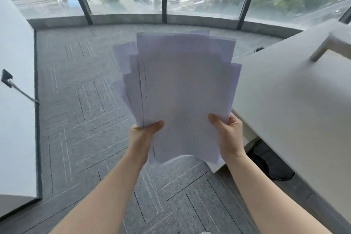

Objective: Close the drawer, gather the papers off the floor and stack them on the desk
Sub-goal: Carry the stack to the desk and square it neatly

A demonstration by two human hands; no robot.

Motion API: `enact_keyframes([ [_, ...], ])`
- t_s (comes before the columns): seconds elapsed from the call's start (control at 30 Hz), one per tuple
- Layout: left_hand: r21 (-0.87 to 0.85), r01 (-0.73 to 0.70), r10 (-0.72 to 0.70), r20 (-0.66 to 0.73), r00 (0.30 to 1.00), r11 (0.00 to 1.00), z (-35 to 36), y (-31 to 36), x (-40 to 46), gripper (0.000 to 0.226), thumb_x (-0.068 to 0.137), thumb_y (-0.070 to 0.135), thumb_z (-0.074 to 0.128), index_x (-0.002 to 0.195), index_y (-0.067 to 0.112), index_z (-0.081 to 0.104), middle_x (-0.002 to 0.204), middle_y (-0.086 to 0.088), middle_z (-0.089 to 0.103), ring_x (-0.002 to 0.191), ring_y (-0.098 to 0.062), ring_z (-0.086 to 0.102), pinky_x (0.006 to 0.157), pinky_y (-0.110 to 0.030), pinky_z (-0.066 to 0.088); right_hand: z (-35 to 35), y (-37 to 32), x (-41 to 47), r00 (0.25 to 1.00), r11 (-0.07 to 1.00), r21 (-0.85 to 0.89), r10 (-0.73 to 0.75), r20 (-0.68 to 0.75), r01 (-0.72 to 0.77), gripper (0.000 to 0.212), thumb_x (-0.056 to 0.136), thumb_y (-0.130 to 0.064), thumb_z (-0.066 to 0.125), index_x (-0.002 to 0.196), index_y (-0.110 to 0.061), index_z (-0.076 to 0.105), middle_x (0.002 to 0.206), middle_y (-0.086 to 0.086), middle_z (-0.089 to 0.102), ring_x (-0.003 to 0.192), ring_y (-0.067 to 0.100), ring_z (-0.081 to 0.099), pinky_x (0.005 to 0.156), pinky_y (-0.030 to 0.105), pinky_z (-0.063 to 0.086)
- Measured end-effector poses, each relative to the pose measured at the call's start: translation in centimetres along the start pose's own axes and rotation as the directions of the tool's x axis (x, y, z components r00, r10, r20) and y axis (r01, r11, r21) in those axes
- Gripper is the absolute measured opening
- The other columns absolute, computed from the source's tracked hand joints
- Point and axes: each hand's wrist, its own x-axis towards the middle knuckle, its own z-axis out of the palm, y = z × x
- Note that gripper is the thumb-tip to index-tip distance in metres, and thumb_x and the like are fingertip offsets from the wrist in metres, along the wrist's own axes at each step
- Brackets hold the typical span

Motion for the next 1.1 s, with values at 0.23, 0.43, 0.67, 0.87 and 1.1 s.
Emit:
enact_keyframes([
  [0.23,0.012,-0.077,0.073,0.189,0.979,0.997,9.2,2.6,-3.7,0.028,0.059,0.002,0.082,0.085,0.01,0.075,0.078,0.001,0.077,0.074,-0.018,0.073,0.076,-0.035,0.055,-7.2,-6.6,-1.3,0.974,0.994,0.012,-0.105,-0.201,0.11,0.027,0.085,0.004,0.066,0.07,-0.017,0.075,0.07,-0.003,0.072,0.066,0.019,0.063,0.066,0.032,0.051],
  [0.43,0.024,-0.112,0.098,0.317,0.943,0.993,19.4,3.1,-7.1,0.027,0.059,0.003,0.083,0.082,0.013,0.073,0.071,0.007,0.076,0.068,-0.012,0.071,0.068,-0.029,0.054,-15.7,-11.9,-2.4,0.924,0.976,0.014,-0.202,-0.325,0.218,0.019,0.078,-0.004,0.069,0.067,-0.019,0.072,0.073,0.003,0.064,0.074,0.02,0.056,0.068,0.036,0.043],
  [0.67,0.125,-0.13,0.056,0.473,0.879,0.984,31.4,0.9,-12.3,0.029,0.053,0.013,0.08,0.08,0.013,0.071,0.078,0.0,0.07,0.075,-0.019,0.063,0.062,-0.024,0.048,-28.1,-16.5,-4.8,0.837,0.939,-0.063,-0.33,-0.437,0.337,0.028,0.083,0.003,0.066,0.074,-0.021,0.076,0.084,0.009,0.064,0.08,0.021,0.056,0.074,0.039,0.043],
  [0.87,0.178,-0.153,0.019,0.591,0.806,0.972,40.2,-1.5,-15.6,0.032,0.049,0.011,0.082,0.08,0.012,0.074,0.083,-0.006,0.074,0.08,-0.025,0.067,0.071,-0.032,0.052,-37.0,-18.7,-6.6,0.755,0.936,-0.11,-0.336,-0.563,0.335,0.01,0.074,-0.013,0.07,0.07,-0.021,0.074,0.081,0.008,0.063,0.079,0.019,0.054,0.073,0.038,0.041],
  [1.1,0.233,-0.192,-0.028,0.701,0.712,0.953,47.4,-5.2,-18.9,0.027,0.051,0.013,0.078,0.077,0.012,0.073,0.075,-0.003,0.07,0.069,-0.018,0.063,0.06,-0.023,0.047,-44.5,-19.5,-9.2,0.673,0.91,-0.131,-0.382,-0.634,0.393,0.022,0.079,-0.003,0.068,0.074,-0.023,0.076,0.078,-0.006,0.07,0.081,0.019,0.058,0.075,0.035,0.046],
])
